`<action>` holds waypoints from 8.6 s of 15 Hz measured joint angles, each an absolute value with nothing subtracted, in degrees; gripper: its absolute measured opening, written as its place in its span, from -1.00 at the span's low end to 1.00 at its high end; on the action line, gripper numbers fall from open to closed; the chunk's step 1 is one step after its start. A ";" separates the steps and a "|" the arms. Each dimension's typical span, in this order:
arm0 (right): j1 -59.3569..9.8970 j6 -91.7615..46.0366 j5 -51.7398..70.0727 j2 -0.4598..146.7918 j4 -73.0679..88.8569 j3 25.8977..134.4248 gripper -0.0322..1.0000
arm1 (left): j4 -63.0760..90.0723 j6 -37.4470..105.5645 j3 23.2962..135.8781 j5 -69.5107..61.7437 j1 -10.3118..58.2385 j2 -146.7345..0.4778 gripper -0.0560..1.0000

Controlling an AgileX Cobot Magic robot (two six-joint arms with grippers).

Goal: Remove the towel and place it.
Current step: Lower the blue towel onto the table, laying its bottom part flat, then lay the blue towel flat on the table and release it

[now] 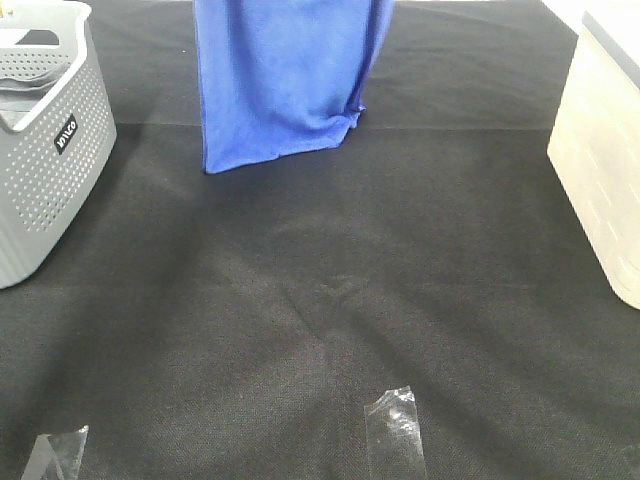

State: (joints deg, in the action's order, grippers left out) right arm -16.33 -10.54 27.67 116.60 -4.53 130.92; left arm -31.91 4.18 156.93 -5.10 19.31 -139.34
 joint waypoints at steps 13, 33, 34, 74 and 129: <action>-16.10 -11.00 69.96 108.58 7.96 130.92 -0.88 | -14.04 2.52 157.05 -69.56 30.83 -127.94 -0.89; -23.43 -11.00 70.02 81.76 19.65 81.19 -0.88 | 1.89 2.81 84.63 -70.02 30.83 -76.49 -0.89; -24.81 -10.60 69.90 81.07 18.39 79.24 -0.88 | 2.35 3.72 82.10 -69.96 30.83 -75.11 -0.89; -29.39 -9.05 69.61 65.43 24.29 37.93 -0.88 | 34.84 0.00 38.56 -67.78 43.37 -75.57 -0.89; -1.72 -20.97 69.79 133.79 28.07 113.39 0.30 | 23.72 9.91 118.49 -64.46 8.65 -138.43 0.44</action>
